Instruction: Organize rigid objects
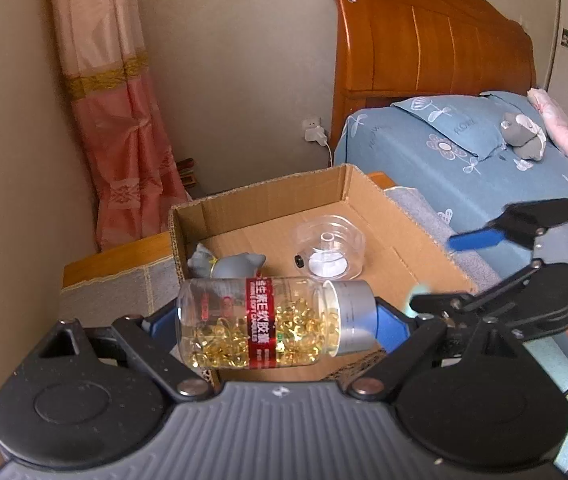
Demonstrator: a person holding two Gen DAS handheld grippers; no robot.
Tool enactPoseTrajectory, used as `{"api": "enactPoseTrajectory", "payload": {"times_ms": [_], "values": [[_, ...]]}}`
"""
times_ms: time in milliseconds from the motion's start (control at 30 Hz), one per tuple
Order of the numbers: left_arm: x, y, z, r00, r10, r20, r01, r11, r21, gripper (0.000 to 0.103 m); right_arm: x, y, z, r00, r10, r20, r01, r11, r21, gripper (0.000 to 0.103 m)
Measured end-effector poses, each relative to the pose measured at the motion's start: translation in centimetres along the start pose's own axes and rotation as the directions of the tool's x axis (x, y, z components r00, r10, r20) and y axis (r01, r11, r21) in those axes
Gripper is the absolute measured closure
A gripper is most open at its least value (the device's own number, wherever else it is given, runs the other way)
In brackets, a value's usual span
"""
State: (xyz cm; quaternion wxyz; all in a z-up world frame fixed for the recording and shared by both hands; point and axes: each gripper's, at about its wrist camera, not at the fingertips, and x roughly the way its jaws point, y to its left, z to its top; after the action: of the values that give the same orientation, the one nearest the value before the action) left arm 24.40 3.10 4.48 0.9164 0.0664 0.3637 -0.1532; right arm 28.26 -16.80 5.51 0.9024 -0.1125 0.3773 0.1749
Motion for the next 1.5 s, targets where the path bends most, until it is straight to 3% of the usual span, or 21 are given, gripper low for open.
{"api": "enactPoseTrajectory", "payload": {"times_ms": [33, 500, 667, 800, 1167, 1500], "values": [[0.1, -0.1, 0.1, 1.0, 0.0, -0.001, 0.0, 1.0, 0.001, 0.01, -0.5, 0.0, -0.1, 1.0, -0.01, 0.015, 0.01, 1.0, 0.006, 0.0], [2.7, -0.7, 1.1, 0.999, 0.002, -0.034, -0.002, 1.0, -0.001, 0.01, -6.7, 1.8, -3.8, 0.997, -0.029, 0.07, 0.022, 0.996, 0.091, 0.0], [3.6, -0.8, 1.0, 0.999, 0.008, -0.05, -0.009, 1.0, -0.016, 0.01, -7.4, 2.9, -5.4, 0.991, -0.114, 0.068, 0.106, 0.989, 0.106, 0.0], [3.8, -0.6, 0.9, 0.998, 0.03, -0.064, -0.032, 0.999, -0.036, 0.009, -7.6, 3.2, -6.5, 0.991, -0.117, 0.06, 0.107, 0.983, 0.146, 0.0], [1.0, -0.8, -0.1, 0.997, 0.044, -0.057, -0.046, 0.998, -0.041, 0.005, -7.6, 4.4, -8.3, 0.993, -0.107, 0.044, 0.096, 0.973, 0.209, 0.0], [-1.7, -0.6, -4.3, 0.99, 0.103, -0.099, -0.108, 0.993, -0.051, 0.003, -6.7, 6.0, -9.9, 0.996, -0.081, 0.021, 0.073, 0.964, 0.256, 0.0]]}}
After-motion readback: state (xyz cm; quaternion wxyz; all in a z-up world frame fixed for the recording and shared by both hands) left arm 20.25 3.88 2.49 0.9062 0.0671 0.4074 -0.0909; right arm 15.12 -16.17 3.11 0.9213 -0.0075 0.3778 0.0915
